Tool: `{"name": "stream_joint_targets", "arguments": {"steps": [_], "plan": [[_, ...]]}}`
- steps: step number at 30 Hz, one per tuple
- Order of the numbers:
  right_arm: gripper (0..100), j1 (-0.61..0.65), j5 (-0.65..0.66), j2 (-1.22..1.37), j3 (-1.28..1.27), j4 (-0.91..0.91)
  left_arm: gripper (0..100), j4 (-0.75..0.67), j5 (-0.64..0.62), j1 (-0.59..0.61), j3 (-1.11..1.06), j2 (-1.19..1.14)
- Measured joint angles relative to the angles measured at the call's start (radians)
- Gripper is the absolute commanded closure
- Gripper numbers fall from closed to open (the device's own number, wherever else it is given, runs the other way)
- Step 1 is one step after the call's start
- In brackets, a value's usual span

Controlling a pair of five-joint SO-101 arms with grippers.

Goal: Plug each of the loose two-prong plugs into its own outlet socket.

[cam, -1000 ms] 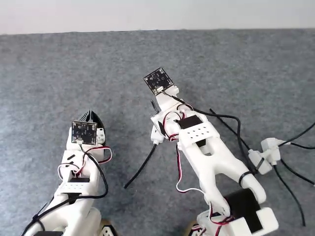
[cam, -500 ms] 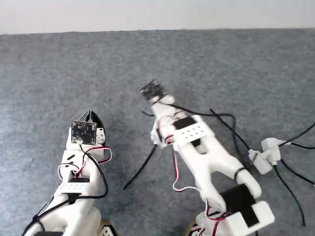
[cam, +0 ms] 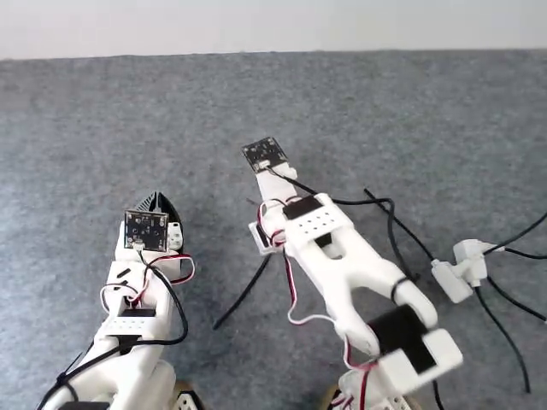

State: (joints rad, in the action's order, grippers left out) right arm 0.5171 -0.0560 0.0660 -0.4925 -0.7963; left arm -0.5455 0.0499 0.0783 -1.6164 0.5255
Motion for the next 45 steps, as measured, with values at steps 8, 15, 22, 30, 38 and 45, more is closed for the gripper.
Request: {"name": "stream_joint_targets", "arguments": {"steps": [8, 15, 22, 30, 38, 45], "plan": [[76.8, 0.026, -0.008, 0.245, 0.285, -0.118, 98, 0.000, 0.000, 0.000, 0.000, 0.000], [86.1, 0.028, -0.008, 0.353, 0.423, -0.216, 98, 0.000, 0.000, 0.000, 0.000, 0.000], [99.1, 0.003, -0.008, 0.354, 0.433, -0.232, 98, 0.000, 0.000, 0.002, 0.000, 0.000], [99.0, -0.087, -0.008, 0.149, 0.358, -0.269, 98, 0.000, 0.000, 0.002, 0.000, 0.000], [99.0, -0.348, 0.104, -0.272, 0.147, -0.374, 98, 0.000, 0.000, 0.002, 0.000, 0.000], [99.0, -0.652, 0.215, -0.586, -0.048, -0.410, 98, 0.000, 0.000, 0.002, 0.000, 0.000]]}}
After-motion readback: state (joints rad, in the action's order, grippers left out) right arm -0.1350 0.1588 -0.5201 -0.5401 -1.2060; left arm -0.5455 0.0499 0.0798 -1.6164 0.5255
